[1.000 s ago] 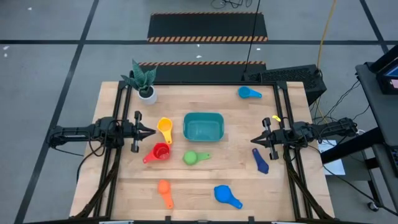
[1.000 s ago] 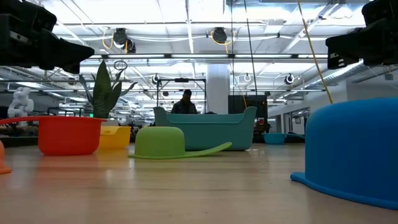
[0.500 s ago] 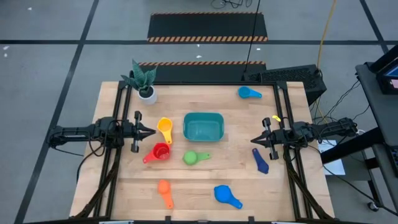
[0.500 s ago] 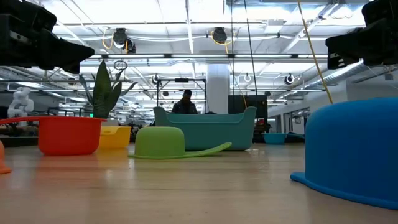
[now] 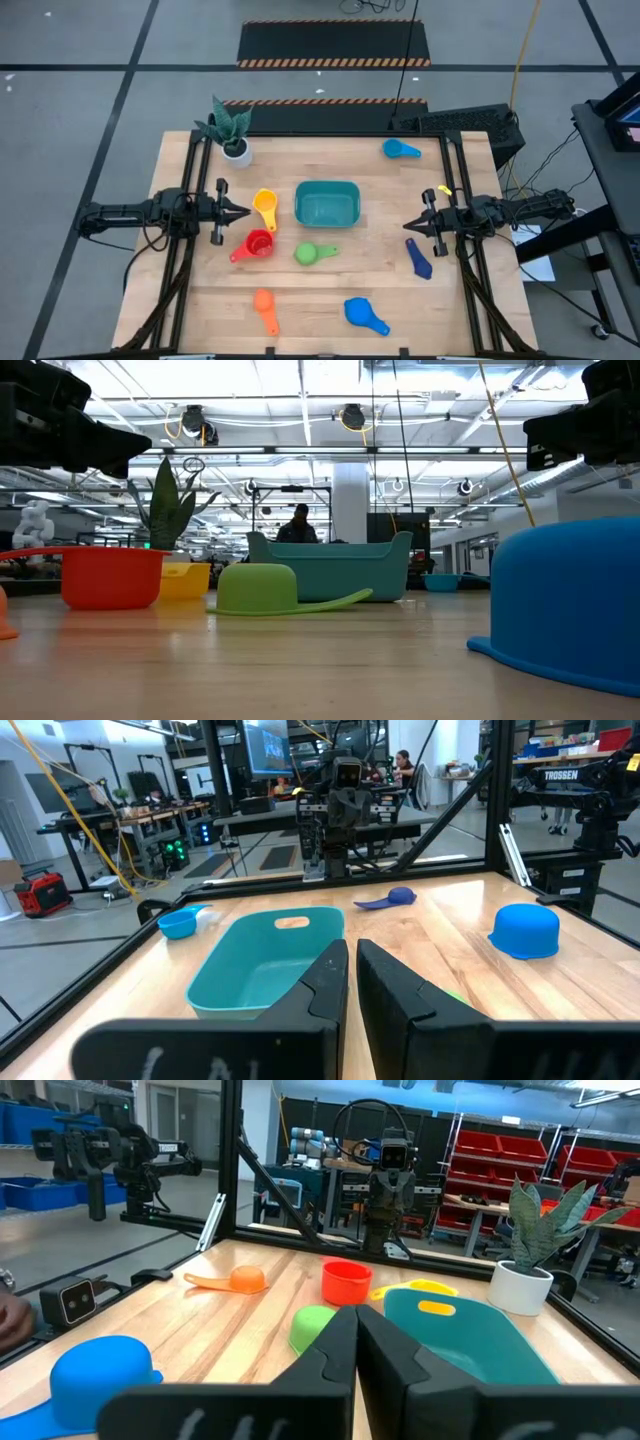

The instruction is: Nest measuring cups in basket

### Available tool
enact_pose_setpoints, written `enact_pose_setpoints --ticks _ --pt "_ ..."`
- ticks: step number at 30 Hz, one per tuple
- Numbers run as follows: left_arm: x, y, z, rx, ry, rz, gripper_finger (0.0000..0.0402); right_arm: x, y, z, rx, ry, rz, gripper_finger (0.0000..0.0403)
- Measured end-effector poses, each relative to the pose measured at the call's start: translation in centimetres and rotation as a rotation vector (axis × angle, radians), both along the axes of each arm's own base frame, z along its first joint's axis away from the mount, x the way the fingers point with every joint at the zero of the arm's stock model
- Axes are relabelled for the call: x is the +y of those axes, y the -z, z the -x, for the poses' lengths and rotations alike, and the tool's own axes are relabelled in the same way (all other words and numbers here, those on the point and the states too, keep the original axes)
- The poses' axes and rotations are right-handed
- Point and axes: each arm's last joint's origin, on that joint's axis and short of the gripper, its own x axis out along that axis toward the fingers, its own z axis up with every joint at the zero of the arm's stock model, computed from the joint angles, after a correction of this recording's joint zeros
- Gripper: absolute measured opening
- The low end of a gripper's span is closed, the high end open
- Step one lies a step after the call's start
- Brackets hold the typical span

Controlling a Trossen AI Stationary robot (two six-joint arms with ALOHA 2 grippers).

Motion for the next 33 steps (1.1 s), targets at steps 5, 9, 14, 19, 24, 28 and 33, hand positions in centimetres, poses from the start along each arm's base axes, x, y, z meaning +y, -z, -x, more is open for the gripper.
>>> enact_pose_setpoints --ticks 5,9,14,19,24,28,33 --pt "0.0 0.0 0.0 0.000 0.000 0.000 0.0031 0.0 0.0 0.0 -0.003 0.000 -0.001 0.0000" --pt "0.0 0.0 0.0 0.000 0.001 0.000 0.0031 0.0 0.0 0.0 -0.004 0.000 -0.001 0.0000" --pt "0.0 0.0 0.0 0.000 0.000 0.000 0.0031 0.0 0.0 0.0 -0.004 0.000 -0.001 0.0000" --pt "0.0 0.0 0.0 0.000 0.000 0.000 0.0031 0.0 0.0 0.0 -0.005 0.000 -0.001 0.0000" --pt "0.0 0.0 0.0 0.000 0.000 0.000 0.0031 0.0 -0.3 0.0 -0.034 0.000 -0.007 0.0000" --pt "0.0 0.0 0.0 0.000 0.000 0.000 0.0031 0.0 -1.2 0.1 -0.118 0.000 -0.026 0.0000" --pt "0.0 0.0 0.0 0.000 0.000 0.000 0.0031 -0.1 -2.3 0.4 -0.237 -0.001 -0.051 0.0000"
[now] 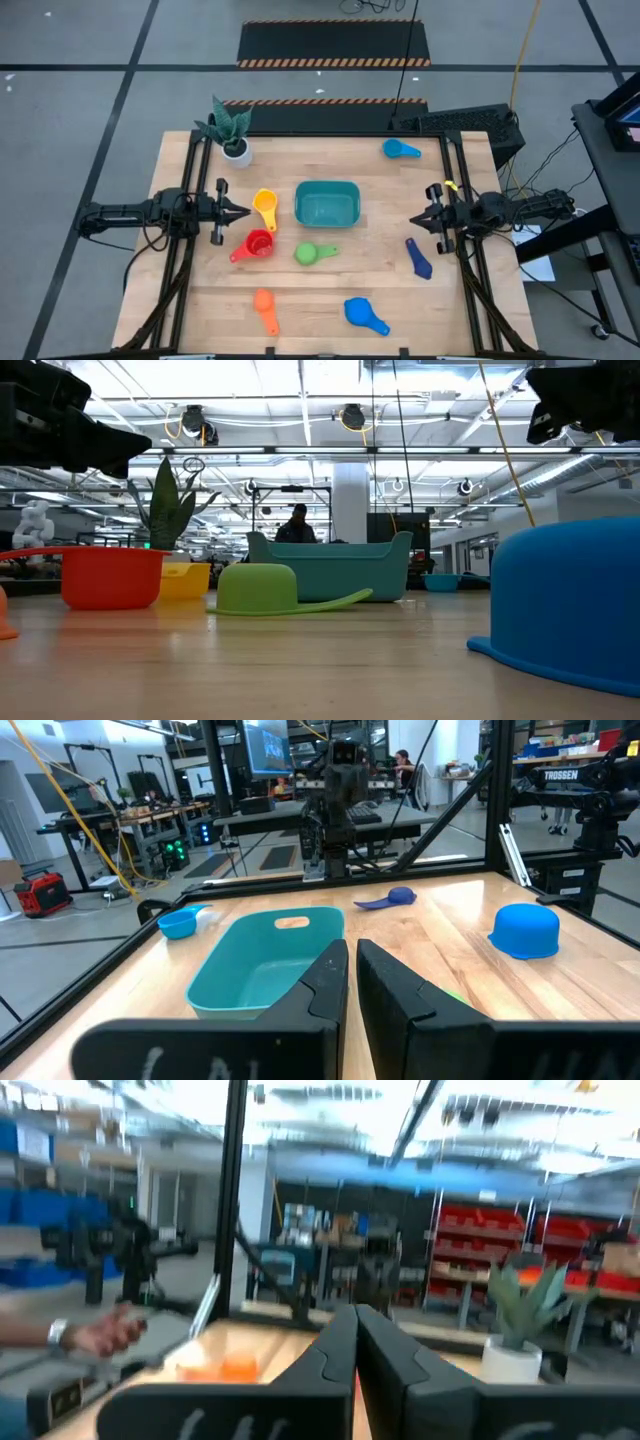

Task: Nest measuring cups in basket
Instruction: Stack the blue measuring cup onto the red measuring cup

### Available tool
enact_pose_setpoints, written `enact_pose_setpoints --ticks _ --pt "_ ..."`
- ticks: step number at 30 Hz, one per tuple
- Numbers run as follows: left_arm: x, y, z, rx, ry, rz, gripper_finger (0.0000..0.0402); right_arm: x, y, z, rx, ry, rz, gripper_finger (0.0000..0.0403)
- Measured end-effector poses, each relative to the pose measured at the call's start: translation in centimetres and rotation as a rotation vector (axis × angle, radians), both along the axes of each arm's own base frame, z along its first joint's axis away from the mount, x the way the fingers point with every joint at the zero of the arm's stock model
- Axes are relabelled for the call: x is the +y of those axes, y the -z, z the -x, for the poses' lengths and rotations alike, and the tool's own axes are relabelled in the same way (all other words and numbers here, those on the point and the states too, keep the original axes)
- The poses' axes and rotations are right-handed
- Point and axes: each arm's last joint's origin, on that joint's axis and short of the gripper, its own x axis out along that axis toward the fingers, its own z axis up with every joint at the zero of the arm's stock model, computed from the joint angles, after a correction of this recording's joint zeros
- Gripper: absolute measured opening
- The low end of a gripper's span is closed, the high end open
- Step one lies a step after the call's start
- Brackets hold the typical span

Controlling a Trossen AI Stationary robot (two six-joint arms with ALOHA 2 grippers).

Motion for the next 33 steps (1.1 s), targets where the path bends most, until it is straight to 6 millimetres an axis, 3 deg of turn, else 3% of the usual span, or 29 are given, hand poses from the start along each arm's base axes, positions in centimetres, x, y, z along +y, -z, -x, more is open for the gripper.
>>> enact_pose_setpoints --ticks 12,20,27,33 --pt "0.0 0.0 0.0 0.000 0.000 0.000 0.0031 -0.1 -1.7 0.5 -0.148 -0.007 -0.054 0.0000" --pt "0.0 0.0 0.0 0.000 0.000 0.000 0.0031 -0.3 -7.3 1.5 -0.265 -0.032 -0.139 0.0000" --pt "0.0 0.0 0.0 0.000 0.000 0.000 0.0031 0.1 -10.6 -0.6 -0.145 -0.058 -0.198 0.0000" --pt "0.0 0.0 0.0 0.000 0.000 0.000 0.0031 0.8 -11.6 -3.9 0.011 -0.061 -0.221 0.0000"
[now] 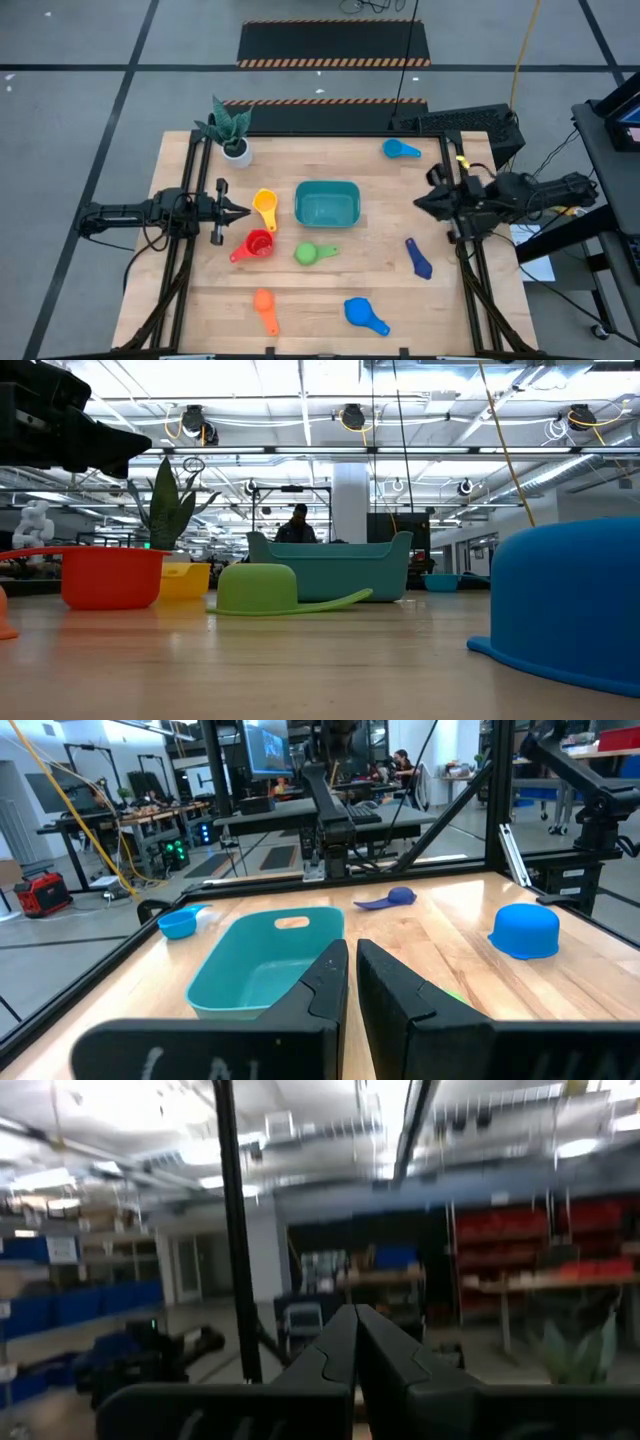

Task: Nest measuring cups in basket
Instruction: Stack the blue measuring cup onto the red measuring cup

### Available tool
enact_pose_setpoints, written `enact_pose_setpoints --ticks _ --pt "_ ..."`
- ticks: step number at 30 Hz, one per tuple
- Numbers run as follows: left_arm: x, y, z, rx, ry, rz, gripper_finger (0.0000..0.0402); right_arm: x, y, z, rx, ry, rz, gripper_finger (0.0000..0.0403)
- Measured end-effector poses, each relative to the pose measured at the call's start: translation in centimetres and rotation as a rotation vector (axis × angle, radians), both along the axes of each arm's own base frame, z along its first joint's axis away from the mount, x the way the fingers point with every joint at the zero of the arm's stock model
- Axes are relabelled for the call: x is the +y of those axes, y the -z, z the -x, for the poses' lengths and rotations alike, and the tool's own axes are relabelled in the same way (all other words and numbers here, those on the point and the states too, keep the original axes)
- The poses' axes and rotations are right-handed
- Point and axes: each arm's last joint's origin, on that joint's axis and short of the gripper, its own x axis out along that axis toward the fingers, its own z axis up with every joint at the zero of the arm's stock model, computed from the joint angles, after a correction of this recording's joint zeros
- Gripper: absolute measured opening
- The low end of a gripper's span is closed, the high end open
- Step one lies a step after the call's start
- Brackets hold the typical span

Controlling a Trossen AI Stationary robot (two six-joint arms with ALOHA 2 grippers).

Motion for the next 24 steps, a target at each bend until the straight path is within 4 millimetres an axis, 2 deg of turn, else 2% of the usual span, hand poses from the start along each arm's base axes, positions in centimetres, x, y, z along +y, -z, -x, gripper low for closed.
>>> enact_pose_setpoints --ticks 6,11,15,24 --pt "0.0 0.0 0.0 0.000 0.000 0.000 0.0031 0.5 -0.4 -2.7 0.125 0.049 0.005 0.0000" --pt "0.0 0.0 0.0 -0.001 0.000 0.000 0.0031 1.0 -0.9 -3.9 0.192 0.103 0.025 0.0000" --pt "0.0 0.0 0.0 0.000 0.000 0.000 0.0031 1.4 -1.1 -4.4 0.201 0.090 0.038 0.0000" --pt "0.0 0.0 0.0 -0.001 0.000 0.000 0.0031 2.1 -0.8 -4.4 0.229 0.184 0.031 0.0000"
